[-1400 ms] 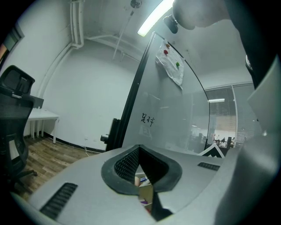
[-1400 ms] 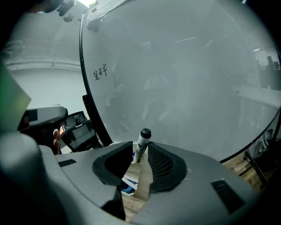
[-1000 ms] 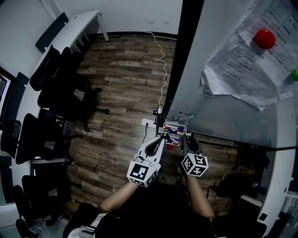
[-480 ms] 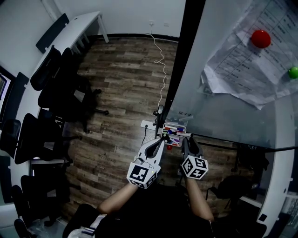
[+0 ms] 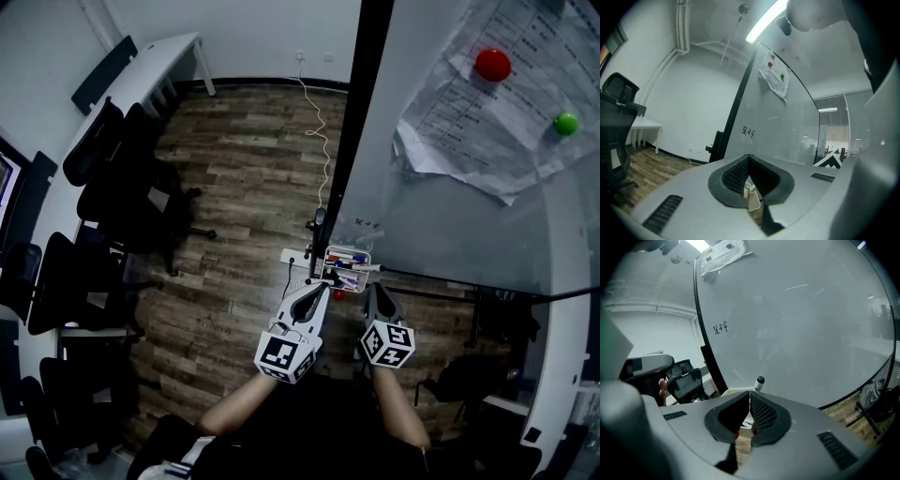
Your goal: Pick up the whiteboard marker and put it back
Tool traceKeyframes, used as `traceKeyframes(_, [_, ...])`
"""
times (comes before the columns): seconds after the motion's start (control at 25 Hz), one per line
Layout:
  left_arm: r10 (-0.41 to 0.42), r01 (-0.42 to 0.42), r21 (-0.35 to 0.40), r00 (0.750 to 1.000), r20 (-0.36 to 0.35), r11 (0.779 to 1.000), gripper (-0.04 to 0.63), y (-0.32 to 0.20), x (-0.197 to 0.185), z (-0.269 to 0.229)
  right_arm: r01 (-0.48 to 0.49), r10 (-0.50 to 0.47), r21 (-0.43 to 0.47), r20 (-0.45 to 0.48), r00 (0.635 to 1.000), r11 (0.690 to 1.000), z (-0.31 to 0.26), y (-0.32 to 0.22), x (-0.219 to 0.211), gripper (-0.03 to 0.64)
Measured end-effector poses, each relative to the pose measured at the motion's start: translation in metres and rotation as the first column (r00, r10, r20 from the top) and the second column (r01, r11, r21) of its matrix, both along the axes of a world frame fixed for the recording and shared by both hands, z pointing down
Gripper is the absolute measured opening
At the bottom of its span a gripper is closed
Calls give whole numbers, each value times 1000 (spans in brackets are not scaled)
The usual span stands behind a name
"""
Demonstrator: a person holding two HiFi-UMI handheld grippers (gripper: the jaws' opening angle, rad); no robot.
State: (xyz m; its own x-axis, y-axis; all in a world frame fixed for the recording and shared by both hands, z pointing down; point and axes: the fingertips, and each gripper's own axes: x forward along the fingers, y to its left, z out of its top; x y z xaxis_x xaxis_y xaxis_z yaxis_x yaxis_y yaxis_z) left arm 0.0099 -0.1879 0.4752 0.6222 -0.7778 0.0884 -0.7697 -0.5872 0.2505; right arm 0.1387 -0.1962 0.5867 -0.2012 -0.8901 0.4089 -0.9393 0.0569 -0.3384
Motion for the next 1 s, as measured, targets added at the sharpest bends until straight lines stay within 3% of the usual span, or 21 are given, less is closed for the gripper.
traceKeyframes(0.52, [-17,17,40,1000,-9,999,8,42,-3,-17,41,-41,60,2,999,997,-39,44,-11,14])
traceKeyframes(1.0, [-25,25,71,1000,-9,997,8,106,5,-35,57,-54,174,-22,998,983,-100,119,-5,14])
